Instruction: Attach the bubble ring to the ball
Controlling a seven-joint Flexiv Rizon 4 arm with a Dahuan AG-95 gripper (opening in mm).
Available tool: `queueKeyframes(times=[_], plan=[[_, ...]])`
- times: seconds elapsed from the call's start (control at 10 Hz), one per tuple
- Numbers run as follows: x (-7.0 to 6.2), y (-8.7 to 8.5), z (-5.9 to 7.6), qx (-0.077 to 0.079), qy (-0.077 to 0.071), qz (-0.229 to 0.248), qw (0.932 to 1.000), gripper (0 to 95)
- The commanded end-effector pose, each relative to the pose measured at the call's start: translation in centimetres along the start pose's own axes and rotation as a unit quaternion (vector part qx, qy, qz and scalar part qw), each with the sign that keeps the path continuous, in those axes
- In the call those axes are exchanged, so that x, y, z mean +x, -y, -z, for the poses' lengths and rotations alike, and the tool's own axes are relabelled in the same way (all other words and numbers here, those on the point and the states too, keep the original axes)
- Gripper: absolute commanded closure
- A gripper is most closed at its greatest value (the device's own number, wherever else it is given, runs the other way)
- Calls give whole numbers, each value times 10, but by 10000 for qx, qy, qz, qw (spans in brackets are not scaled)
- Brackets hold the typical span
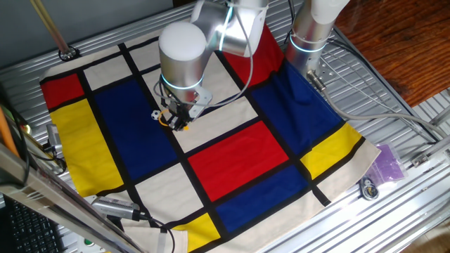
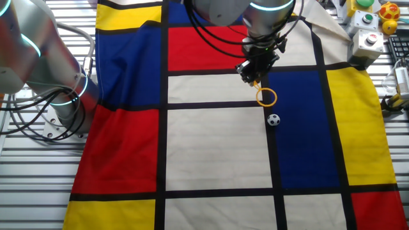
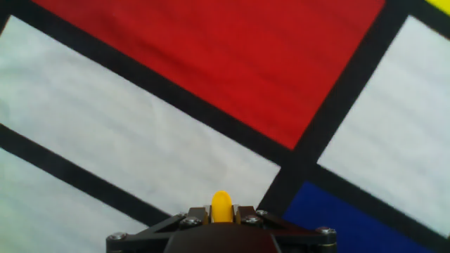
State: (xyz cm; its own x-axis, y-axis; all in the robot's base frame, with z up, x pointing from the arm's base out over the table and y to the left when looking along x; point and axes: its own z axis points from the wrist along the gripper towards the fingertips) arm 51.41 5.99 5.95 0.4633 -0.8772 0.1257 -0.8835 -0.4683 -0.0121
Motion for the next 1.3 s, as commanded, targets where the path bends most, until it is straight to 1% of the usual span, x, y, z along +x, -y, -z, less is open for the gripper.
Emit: queueKeyframes(times=[0.1, 0.2, 0.4, 0.5, 0.6, 0.9, 1.3], plan=[[1, 6, 0, -18, 69, 122, 9999, 950], [3, 6, 2, -15, 61, 40, 10000, 950], [4, 7, 3, -22, 55, 10, 10000, 950], [3, 8, 3, -49, 79, -83, 9999, 950], [3, 8, 4, -97, 170, -291, 9994, 950], [3, 8, 4, -129, 270, -544, 9981, 950], [3, 8, 4, -140, 248, -818, 9962, 950]])
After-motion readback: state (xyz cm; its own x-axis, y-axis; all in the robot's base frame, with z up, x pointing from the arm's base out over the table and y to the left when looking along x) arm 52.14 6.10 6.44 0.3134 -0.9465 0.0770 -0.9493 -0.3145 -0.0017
